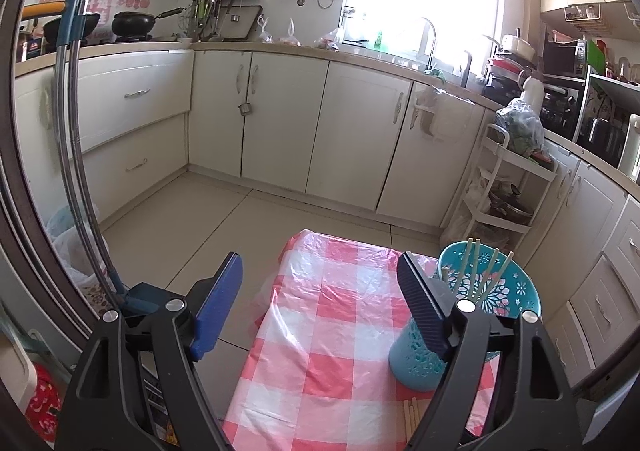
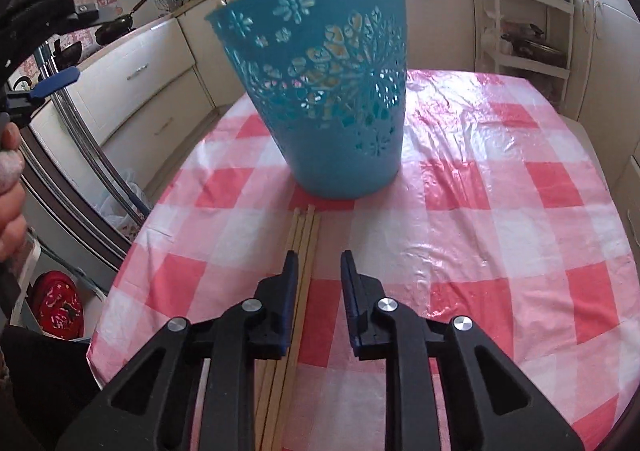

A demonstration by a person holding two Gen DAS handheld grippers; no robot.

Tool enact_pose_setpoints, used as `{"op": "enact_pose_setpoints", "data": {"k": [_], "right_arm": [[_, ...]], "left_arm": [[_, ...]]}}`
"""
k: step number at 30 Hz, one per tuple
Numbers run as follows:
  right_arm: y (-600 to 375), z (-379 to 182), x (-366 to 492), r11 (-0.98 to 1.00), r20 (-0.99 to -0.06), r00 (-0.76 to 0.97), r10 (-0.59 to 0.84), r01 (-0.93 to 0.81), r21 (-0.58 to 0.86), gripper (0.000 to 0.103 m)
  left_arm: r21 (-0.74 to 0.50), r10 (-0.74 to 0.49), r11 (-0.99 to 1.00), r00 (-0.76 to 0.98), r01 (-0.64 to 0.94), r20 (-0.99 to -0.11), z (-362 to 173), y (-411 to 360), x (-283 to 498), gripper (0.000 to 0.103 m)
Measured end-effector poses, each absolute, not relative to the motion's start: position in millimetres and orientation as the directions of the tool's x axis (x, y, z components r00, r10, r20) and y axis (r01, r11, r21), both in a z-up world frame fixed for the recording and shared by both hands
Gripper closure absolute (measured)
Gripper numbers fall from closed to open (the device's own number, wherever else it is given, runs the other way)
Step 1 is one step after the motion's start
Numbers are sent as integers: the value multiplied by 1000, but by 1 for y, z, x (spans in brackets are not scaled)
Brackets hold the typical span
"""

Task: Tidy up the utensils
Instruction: 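Return the right gripper to the bundle and grasp another chopstick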

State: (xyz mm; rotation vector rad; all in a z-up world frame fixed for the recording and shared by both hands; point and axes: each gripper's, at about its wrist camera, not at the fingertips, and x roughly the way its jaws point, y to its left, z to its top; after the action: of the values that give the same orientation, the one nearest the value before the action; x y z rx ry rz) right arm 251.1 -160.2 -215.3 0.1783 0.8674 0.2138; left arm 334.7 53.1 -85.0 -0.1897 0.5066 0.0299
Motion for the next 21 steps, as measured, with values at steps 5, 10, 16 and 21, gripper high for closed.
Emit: {"op": "enact_pose_setpoints", "data": {"k": [5, 10, 16, 21], "right_arm": [[-155, -223, 259, 966, -751, 609, 254, -119, 230, 82], [-150, -228, 264, 968, -766, 593, 248, -130, 213, 82], [-152, -231, 266, 973, -771, 594, 230, -123, 196, 82], [-147, -231, 264, 977, -775, 597, 210, -146, 152, 83]], "left_arm": [[-167, -22, 984, 871, -69, -491, -87, 52, 335, 27], [-160, -24, 985, 867, -64, -497, -88, 49, 336, 27], [-156, -23, 986, 864, -64, -503, -89, 48, 337, 27], [-147, -24, 987, 861, -60, -508, -91, 46, 338, 26]]}}
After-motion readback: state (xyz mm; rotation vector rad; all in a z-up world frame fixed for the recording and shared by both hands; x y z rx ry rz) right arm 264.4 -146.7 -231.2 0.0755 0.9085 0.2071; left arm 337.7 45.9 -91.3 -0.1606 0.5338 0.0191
